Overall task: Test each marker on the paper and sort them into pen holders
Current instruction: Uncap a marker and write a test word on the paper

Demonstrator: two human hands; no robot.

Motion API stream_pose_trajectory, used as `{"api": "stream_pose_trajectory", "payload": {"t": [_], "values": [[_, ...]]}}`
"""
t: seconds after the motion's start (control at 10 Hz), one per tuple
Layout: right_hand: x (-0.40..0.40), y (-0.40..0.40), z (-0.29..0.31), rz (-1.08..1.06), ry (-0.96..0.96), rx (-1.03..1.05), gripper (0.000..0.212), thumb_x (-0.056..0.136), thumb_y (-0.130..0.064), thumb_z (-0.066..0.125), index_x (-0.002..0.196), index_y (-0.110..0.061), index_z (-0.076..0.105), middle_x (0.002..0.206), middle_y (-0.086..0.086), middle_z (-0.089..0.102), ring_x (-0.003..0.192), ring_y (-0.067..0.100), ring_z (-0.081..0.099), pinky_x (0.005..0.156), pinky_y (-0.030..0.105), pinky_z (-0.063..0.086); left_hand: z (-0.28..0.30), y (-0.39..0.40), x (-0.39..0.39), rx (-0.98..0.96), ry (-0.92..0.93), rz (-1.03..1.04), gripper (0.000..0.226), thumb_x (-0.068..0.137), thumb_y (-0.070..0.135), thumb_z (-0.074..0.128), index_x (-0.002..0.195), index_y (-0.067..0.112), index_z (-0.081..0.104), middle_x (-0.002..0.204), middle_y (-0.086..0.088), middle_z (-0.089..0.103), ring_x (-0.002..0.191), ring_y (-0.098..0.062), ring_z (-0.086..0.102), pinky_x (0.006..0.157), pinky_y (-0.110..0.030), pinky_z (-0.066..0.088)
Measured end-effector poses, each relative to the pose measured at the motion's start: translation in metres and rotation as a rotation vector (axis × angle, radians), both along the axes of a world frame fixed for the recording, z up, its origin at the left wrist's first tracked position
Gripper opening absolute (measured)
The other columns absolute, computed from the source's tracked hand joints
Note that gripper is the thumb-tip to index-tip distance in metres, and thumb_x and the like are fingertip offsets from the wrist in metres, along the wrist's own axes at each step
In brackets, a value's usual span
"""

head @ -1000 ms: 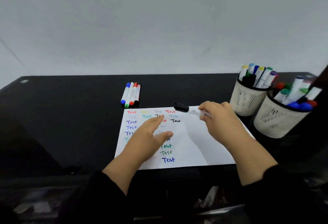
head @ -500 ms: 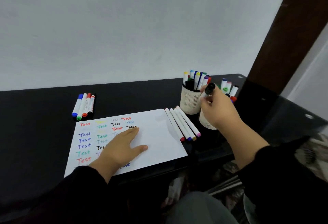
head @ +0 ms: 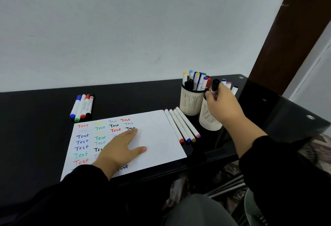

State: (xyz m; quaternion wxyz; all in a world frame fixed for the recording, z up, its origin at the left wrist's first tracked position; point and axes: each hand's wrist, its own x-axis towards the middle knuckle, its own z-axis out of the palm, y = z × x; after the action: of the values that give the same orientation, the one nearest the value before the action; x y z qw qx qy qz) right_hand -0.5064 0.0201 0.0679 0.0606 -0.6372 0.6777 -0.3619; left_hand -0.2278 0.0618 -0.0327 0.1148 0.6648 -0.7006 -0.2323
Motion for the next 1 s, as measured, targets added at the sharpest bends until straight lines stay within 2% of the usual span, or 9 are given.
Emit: {"api": "stream_pose_trajectory", "payload": {"t": [0.1, 0.2, 0.3, 0.4, 0.5, 0.6, 0.7, 0.8, 1.0], "values": [[0.003, -0.006, 0.001, -0.039, 0.015, -0.008, 0.018, 0.099, -0.026, 0.043, 0.096, -0.009, 0.05, 0.108, 0.008, 0.046, 0.081, 0.02, 0.049, 0.069, 0.028, 0.035, 0.0, 0.0, 0.0, -0.003, -0.002, 0.005, 0.077, 0.087, 0.059, 0.048, 0.15, 0.029, 0.014, 0.156, 0.013, 0.013, 0.142, -0.009, 0.014, 0.116, -0.029, 0.012], [0.005, -0.008, 0.0, -0.072, 0.03, -0.023, 0.028, 0.098, -0.021, 0.046, 0.12, -0.004, 0.047, 0.118, 0.013, 0.053, 0.098, 0.029, 0.055, 0.073, 0.029, 0.037, 0.0, 0.0, 0.0, 0.003, -0.002, 0.009, 0.077, 0.087, 0.058, 0.049, 0.15, 0.029, 0.014, 0.156, 0.013, 0.013, 0.142, -0.009, 0.014, 0.116, -0.028, 0.012], [0.006, -0.007, -0.002, -0.083, 0.017, -0.038, 0.05, 0.097, -0.014, 0.05, 0.141, -0.011, 0.027, 0.101, 0.014, 0.06, 0.087, 0.03, 0.059, 0.065, 0.031, 0.038, 0.0, -0.001, 0.0, 0.011, -0.002, 0.007, 0.077, 0.087, 0.057, 0.049, 0.15, 0.029, 0.014, 0.156, 0.013, 0.013, 0.142, -0.009, 0.014, 0.116, -0.027, 0.012], [0.007, -0.008, -0.005, -0.115, 0.103, -0.023, 0.075, 0.094, -0.007, 0.053, 0.149, -0.021, 0.005, 0.068, 0.004, 0.051, 0.057, 0.017, 0.052, 0.052, 0.03, 0.039, 0.0, -0.002, 0.0, 0.013, -0.003, 0.01, 0.077, 0.087, 0.057, 0.049, 0.15, 0.029, 0.014, 0.156, 0.013, 0.013, 0.142, -0.009, 0.014, 0.115, -0.027, 0.011], [0.006, -0.014, -0.008, -0.137, 0.195, -0.007, 0.077, 0.093, -0.004, 0.054, 0.147, -0.025, 0.003, 0.062, 0.001, 0.044, 0.051, 0.013, 0.046, 0.052, 0.031, 0.04, -0.001, -0.002, 0.0, 0.017, -0.01, 0.013, 0.077, 0.087, 0.057, 0.049, 0.15, 0.029, 0.014, 0.156, 0.013, 0.013, 0.142, -0.008, 0.014, 0.115, -0.026, 0.01], [0.003, -0.017, -0.004, -0.117, 0.233, -0.01, 0.052, 0.097, -0.013, 0.051, 0.141, -0.017, 0.023, 0.071, 0.005, 0.051, 0.061, 0.02, 0.048, 0.056, 0.032, 0.037, -0.003, -0.003, 0.0, 0.018, -0.019, 0.009, 0.077, 0.087, 0.059, 0.048, 0.15, 0.029, 0.013, 0.156, 0.014, 0.012, 0.142, -0.008, 0.013, 0.115, -0.027, 0.01], [0.003, -0.017, -0.004, -0.107, 0.252, -0.022, 0.039, 0.099, -0.019, 0.048, 0.135, -0.01, 0.036, 0.095, 0.014, 0.062, 0.077, 0.026, 0.05, 0.063, 0.031, 0.034, -0.004, -0.004, 0.001, 0.013, -0.016, 0.013, 0.077, 0.087, 0.058, 0.048, 0.149, 0.03, 0.013, 0.155, 0.014, 0.013, 0.142, -0.007, 0.014, 0.115, -0.026, 0.011], [0.003, -0.019, -0.006, -0.114, 0.273, -0.009, 0.036, 0.099, -0.02, 0.047, 0.133, -0.009, 0.042, 0.109, 0.014, 0.062, 0.098, 0.03, 0.056, 0.07, 0.03, 0.034, -0.004, -0.004, 0.0, 0.019, -0.023, 0.013, 0.077, 0.087, 0.059, 0.047, 0.149, 0.03, 0.013, 0.156, 0.014, 0.012, 0.142, -0.008, 0.014, 0.115, -0.027, 0.011], [0.001, -0.018, -0.005, -0.116, 0.308, 0.054, 0.028, 0.099, -0.019, 0.047, 0.122, -0.006, 0.053, 0.117, 0.013, 0.058, 0.107, 0.029, 0.053, 0.083, 0.034, 0.04, -0.003, -0.005, 0.001, 0.034, -0.035, 0.004, 0.077, 0.087, 0.06, 0.046, 0.149, 0.03, 0.012, 0.156, 0.013, 0.011, 0.142, -0.008, 0.013, 0.116, -0.028, 0.012]]}}
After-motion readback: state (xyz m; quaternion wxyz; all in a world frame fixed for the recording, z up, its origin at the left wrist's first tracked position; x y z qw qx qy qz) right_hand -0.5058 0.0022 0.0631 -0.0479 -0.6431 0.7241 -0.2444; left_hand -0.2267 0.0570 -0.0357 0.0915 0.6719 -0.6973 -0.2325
